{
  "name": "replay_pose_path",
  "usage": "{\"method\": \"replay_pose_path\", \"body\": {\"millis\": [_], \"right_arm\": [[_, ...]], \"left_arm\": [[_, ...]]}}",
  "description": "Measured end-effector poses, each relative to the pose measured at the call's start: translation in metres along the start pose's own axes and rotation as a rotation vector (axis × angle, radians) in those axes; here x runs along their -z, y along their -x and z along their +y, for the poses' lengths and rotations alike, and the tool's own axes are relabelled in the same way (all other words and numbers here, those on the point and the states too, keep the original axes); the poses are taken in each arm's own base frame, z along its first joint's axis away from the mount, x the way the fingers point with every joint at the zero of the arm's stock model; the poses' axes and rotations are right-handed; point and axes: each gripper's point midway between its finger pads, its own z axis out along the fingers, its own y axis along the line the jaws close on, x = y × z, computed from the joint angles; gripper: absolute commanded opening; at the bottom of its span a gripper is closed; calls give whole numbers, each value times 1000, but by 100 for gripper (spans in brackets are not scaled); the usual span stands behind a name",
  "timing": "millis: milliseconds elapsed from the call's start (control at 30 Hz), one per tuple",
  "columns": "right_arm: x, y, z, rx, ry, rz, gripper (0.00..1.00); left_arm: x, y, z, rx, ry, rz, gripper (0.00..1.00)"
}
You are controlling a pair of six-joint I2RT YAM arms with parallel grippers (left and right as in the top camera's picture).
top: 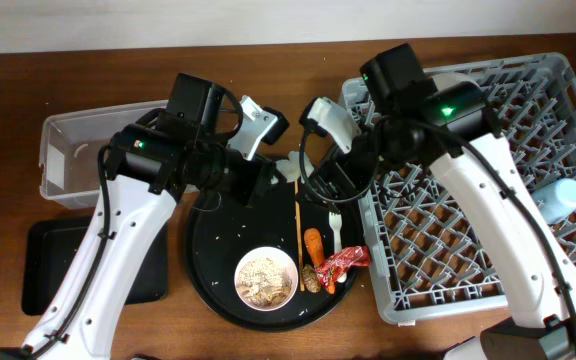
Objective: Sort waste into correct bins and load items into the dishwasher rack
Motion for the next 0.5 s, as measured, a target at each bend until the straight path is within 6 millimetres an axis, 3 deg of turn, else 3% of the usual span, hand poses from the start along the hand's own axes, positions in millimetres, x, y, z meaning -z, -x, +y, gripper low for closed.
{"method": "replay_pose_path", "body": {"millis": [133, 267, 400, 500], "right_arm": [[18, -8, -17, -75, -33, -6, 98], [49, -23, -40, -179, -100, -25, 98], [78, -44, -57, -289, -157, -38, 98], [88, -54, -66, -347, -177, -41, 98]], "left_arm": [[2, -2, 22, 6, 125, 10, 0], [19, 9, 70, 30, 336, -40, 2], [60, 24, 134, 91, 608, -144, 4], [92, 30, 177, 145, 758, -212, 4]]}}
